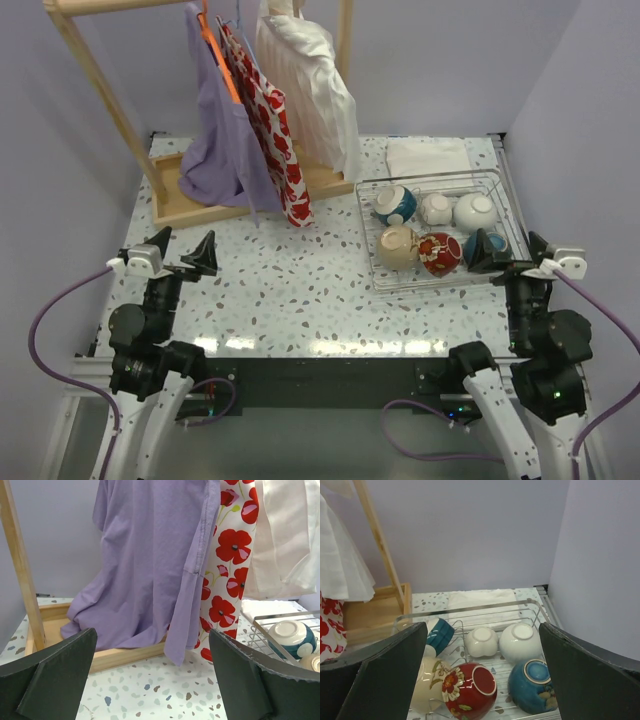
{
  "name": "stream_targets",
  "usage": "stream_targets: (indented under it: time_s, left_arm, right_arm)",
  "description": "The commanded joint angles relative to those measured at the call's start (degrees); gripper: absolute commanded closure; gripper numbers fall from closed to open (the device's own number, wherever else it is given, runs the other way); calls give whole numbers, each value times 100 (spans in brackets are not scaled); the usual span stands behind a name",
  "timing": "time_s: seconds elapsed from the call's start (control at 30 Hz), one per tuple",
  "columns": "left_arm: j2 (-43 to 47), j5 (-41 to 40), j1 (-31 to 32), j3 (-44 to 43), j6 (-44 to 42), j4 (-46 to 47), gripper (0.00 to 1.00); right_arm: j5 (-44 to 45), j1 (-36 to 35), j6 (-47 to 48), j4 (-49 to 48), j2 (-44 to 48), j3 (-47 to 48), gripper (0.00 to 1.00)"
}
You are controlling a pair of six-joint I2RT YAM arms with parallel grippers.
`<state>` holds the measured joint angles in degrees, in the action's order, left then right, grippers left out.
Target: Unload the bowls from the dish rack
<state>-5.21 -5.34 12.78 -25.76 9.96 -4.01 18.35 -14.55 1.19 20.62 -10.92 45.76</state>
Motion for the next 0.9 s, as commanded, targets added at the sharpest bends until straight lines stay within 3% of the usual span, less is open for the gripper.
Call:
stream_targets:
  time_s: [0.0, 0.33, 0.87]
  left_arm:
    - [-6, -98, -29, -96, -99, 137, 0]
    - [-331, -11, -30, 88, -20, 313, 0]
    - [-428, -81, 111, 238, -64, 665, 0]
  right_arm:
    - [-50, 22, -58, 12, -77, -14, 1]
    - [-244, 22, -373, 64, -516, 29, 1]
    - [-350, 31, -1392, 1829, -3231, 969, 1]
